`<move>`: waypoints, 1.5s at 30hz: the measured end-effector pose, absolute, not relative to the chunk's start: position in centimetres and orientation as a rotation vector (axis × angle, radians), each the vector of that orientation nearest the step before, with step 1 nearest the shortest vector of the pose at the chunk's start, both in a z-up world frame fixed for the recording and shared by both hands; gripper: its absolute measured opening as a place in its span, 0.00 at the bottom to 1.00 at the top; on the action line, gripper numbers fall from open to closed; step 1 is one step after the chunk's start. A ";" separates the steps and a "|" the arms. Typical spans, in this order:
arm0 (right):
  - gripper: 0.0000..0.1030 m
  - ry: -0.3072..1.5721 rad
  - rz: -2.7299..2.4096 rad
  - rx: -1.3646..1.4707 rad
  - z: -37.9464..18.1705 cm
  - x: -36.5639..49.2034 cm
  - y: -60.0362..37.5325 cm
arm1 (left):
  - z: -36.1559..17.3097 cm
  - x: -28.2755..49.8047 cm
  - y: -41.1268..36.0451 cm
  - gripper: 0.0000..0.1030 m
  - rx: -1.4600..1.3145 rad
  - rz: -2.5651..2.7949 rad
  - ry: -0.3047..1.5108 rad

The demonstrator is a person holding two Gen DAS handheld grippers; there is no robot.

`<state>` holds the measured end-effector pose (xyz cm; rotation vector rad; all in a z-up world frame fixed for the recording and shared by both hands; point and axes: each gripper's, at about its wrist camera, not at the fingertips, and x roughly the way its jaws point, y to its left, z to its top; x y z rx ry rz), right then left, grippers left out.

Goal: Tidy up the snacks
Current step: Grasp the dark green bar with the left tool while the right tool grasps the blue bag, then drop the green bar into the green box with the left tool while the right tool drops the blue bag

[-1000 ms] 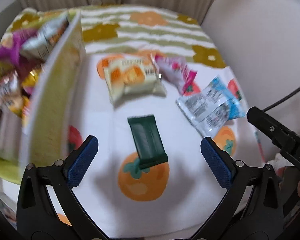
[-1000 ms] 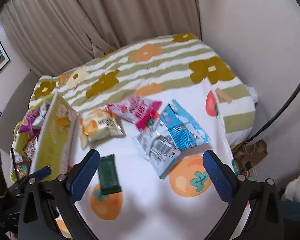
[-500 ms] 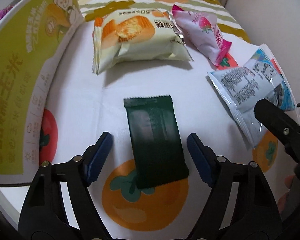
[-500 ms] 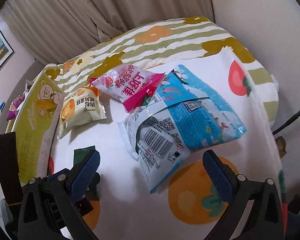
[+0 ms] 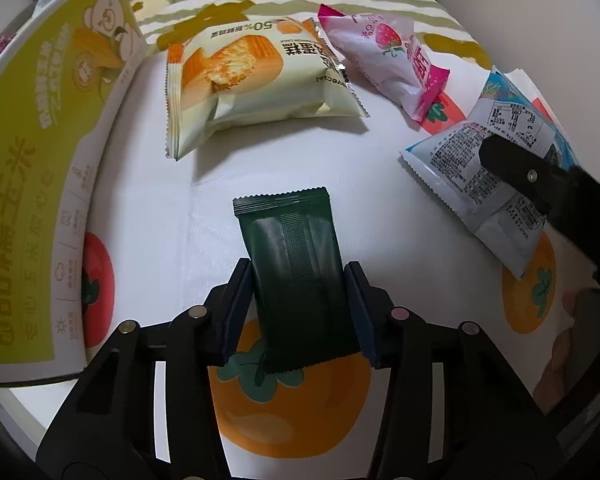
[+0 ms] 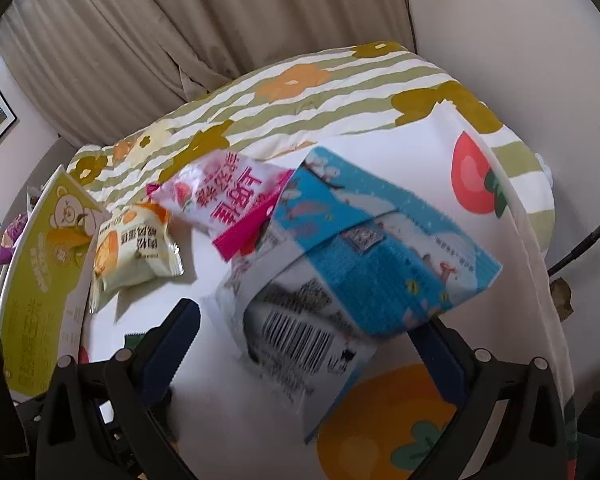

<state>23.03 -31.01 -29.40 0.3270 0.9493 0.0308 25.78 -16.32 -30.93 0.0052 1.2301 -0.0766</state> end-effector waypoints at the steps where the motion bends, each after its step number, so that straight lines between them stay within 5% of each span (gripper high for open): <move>1: 0.99 0.949 0.032 0.329 -29.4 23.2 -31.1 | -30.9 25.8 -16.2 0.41 0.003 -0.082 1.232; 10: 0.93 0.985 0.045 0.361 -30.6 24.3 -31.9 | -30.9 26.0 -15.3 0.41 -0.031 -0.089 1.241; 12: 0.76 0.978 0.059 0.366 -30.6 24.3 -32.0 | -30.8 25.6 -14.9 0.41 -0.041 -0.083 1.238; 19: 0.58 0.969 0.090 0.349 -29.7 24.1 -31.8 | -30.0 24.9 -14.7 0.41 -0.069 -0.088 1.224; 33: 0.57 0.823 0.183 0.252 -20.5 22.0 -29.5 | -20.0 22.9 -12.4 0.41 -0.101 -0.107 1.021; 45: 0.57 0.737 0.401 0.157 -10.8 22.6 -18.8 | -10.0 22.9 -1.1 0.41 -0.141 -0.024 0.867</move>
